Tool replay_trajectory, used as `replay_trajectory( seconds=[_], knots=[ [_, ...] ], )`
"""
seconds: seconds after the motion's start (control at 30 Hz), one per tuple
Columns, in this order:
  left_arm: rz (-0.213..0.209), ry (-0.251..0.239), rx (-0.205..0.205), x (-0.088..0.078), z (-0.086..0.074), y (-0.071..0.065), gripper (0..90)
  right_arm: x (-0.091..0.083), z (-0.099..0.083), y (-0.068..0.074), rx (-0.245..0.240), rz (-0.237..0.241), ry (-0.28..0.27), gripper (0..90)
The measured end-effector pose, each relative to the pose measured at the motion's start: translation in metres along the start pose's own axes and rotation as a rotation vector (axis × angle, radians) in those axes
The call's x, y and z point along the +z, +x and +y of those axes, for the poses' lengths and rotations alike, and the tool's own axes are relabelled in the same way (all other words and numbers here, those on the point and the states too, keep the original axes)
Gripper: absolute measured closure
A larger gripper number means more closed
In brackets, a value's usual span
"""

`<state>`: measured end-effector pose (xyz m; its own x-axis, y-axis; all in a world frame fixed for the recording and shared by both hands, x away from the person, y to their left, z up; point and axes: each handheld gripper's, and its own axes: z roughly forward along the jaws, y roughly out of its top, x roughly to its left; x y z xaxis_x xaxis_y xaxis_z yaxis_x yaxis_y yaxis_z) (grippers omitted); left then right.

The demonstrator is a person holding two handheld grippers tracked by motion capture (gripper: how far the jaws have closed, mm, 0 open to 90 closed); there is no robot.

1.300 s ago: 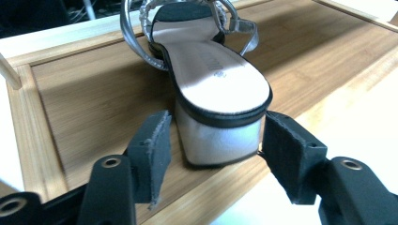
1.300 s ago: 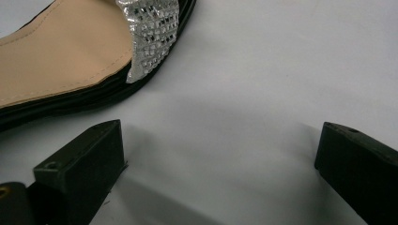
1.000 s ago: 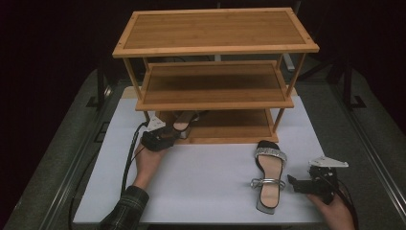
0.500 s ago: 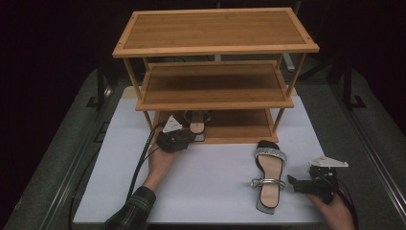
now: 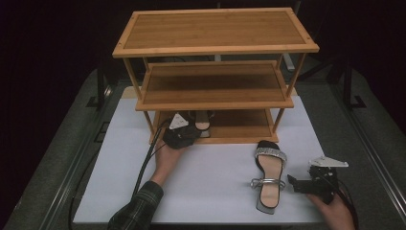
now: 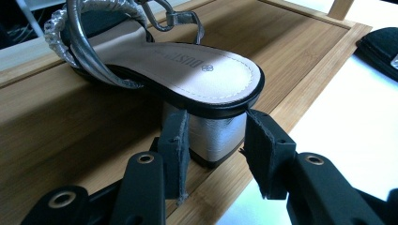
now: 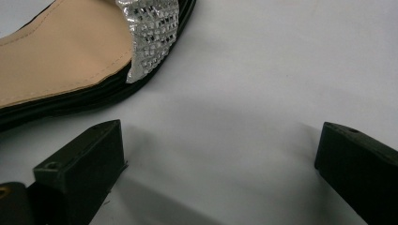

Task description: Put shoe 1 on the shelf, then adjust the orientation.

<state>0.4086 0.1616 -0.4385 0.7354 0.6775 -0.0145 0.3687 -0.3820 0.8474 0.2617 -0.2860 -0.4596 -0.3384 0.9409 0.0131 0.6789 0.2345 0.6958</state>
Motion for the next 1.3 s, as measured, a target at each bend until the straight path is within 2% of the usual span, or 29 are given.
replay_trajectory(
  seconds=[0.03, 0.07, 0.1, 0.2, 0.23, 0.37, 0.53, 0.67, 0.7, 0.73, 0.83, 0.87, 1.0, 1.03, 1.07, 1.1, 1.13, 1.17, 1.27, 1.3],
  knots=[
    [0.008, 0.02, 0.013, 0.002, 0.0, 0.0, 60.3, 0.0, 0.0, 0.0, 0.0, 0.0, 0.0, 1.1],
    [0.008, 0.02, 0.013, 0.002, 0.0, 0.0, 60.4, 0.0, 0.0, 0.0, 0.0, 0.0, 0.0, 1.1],
    [0.002, 0.01, -0.006, 0.002, -0.001, 0.001, 60.3, 0.0, 0.0, 0.0, 0.0, 0.0, 0.0, 1.1],
    [0.004, 0.019, 0.01, 0.002, -0.001, 0.0, 58.8, 0.0, 0.0, 0.0, 0.0, -0.001, 0.0, 1.1],
    [-0.017, 0.022, 0.007, 0.0, 0.0, 0.001, 54.6, 0.0, 0.0, 0.0, 0.0, 0.0, 0.0, 1.1],
    [-0.047, 0.041, -0.002, -0.007, 0.0, 0.003, 42.6, 0.0, 0.0, 0.0, 0.001, 0.0, 0.0, 1.1],
    [-0.061, 0.068, 0.006, -0.017, -0.004, 0.002, 34.4, 0.0, 0.0, 0.0, 0.0, 0.0, 0.001, 1.1],
    [-0.069, 0.083, 0.003, -0.031, -0.011, 0.0, 30.3, 0.0, 0.0, 0.0, -0.001, -0.001, 0.004, 1.1],
    [-0.067, 0.104, 0.004, -0.038, -0.015, 0.0, 27.4, 0.0, 0.0, 0.0, -0.001, -0.001, 0.005, 1.1],
    [-0.067, 0.104, 0.004, -0.038, -0.015, 0.0, 26.6, 0.0, 0.0, 0.0, -0.001, -0.001, 0.005, 1.1],
    [-0.064, 0.125, 0.003, -0.053, -0.024, -0.001, 23.4, 0.0, 0.001, 0.0, -0.001, -0.001, 0.006, 1.1],
    [-0.064, 0.125, 0.003, -0.053, -0.024, -0.001, 21.8, 0.0, 0.001, 0.0, -0.001, -0.001, 0.006, 1.1],
    [-0.062, 0.166, 0.011, -0.069, -0.034, -0.002, 20.2, 0.0, 0.001, 0.0, -0.001, -0.001, 0.006, 1.1],
    [-0.052, 0.185, 0.027, -0.076, -0.04, -0.004, 18.4, 0.0, 0.001, 0.0, -0.001, -0.002, 0.007, 1.0],
    [-0.052, 0.185, 0.027, -0.076, -0.04, -0.004, 18.4, 0.0, 0.001, 0.0, -0.001, -0.002, 0.007, 1.0],
    [-0.05, 0.209, 0.035, -0.086, -0.047, -0.005, 18.4, 0.0, 0.001, 0.0, -0.001, -0.002, 0.007, 1.0],
    [-0.05, 0.209, 0.035, -0.086, -0.047, -0.005, 18.2, 0.0, 0.001, 0.0, -0.001, -0.002, 0.007, 1.0],
    [-0.046, 0.228, 0.046, -0.095, -0.054, -0.007, 17.9, 0.0, 0.001, 0.0, 0.0, -0.002, 0.008, 1.1],
    [-0.044, 0.252, 0.038, -0.106, -0.063, -0.009, 16.1, 0.0, 0.001, 0.0, 0.002, -0.003, 0.011, 1.2],
    [-0.039, 0.261, 0.035, -0.112, -0.07, -0.01, 15.2, 0.0, 0.004, 0.001, 0.004, -0.007, 0.032, 1.7]
  ],
)
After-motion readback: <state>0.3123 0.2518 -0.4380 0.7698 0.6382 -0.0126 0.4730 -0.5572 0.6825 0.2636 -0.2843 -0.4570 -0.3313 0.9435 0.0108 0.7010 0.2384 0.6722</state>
